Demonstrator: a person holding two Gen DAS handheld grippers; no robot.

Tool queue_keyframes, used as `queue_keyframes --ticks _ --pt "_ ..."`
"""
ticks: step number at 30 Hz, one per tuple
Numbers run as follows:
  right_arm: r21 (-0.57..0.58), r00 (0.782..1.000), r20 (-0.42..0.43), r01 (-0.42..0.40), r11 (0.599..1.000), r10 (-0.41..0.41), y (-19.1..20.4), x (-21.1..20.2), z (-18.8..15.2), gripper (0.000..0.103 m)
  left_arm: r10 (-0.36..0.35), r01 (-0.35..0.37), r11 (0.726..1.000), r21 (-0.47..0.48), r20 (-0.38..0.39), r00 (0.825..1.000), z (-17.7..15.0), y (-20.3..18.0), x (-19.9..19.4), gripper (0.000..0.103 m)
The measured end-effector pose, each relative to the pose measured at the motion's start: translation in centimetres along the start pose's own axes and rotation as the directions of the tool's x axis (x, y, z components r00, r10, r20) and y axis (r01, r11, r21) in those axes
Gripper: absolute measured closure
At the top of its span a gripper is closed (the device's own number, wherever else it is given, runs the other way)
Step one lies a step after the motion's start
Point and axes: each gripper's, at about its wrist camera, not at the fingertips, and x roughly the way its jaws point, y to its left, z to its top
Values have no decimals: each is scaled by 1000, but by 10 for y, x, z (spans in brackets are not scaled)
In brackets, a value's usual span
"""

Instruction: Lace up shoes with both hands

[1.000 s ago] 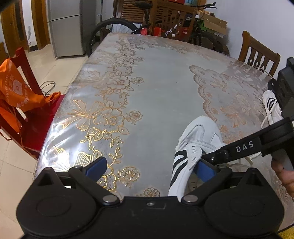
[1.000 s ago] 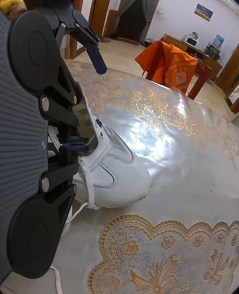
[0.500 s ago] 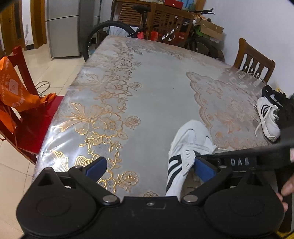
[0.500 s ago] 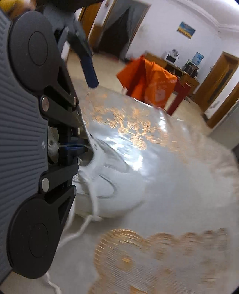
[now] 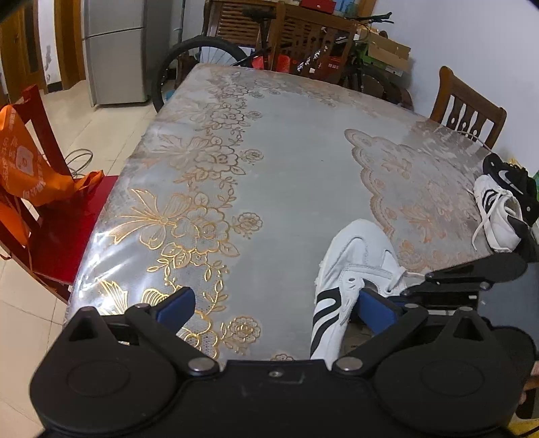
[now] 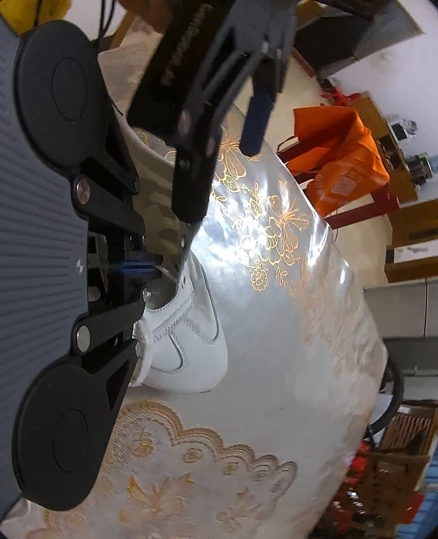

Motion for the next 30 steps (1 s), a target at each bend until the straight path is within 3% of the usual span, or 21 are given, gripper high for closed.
queue_keyframes --ticks 8,16,26,30 --pt "24 1000 19 19 1000 -19 1 6 -1 103 -8 8 1000 11 -8 1000 1 0 1 0" --pt "-139 985 26 174 975 -172 27 9 2 103 -26 27 1000 12 -20 999 1 1 1 0" --pt "-307 932 20 350 885 -362 43 19 3 103 -26 27 999 24 -41 999 -2 1 4 1" --pt "-344 903 68 420 840 -423 45 24 -1 103 -30 31 999 35 -38 999 -1 1 5 1"
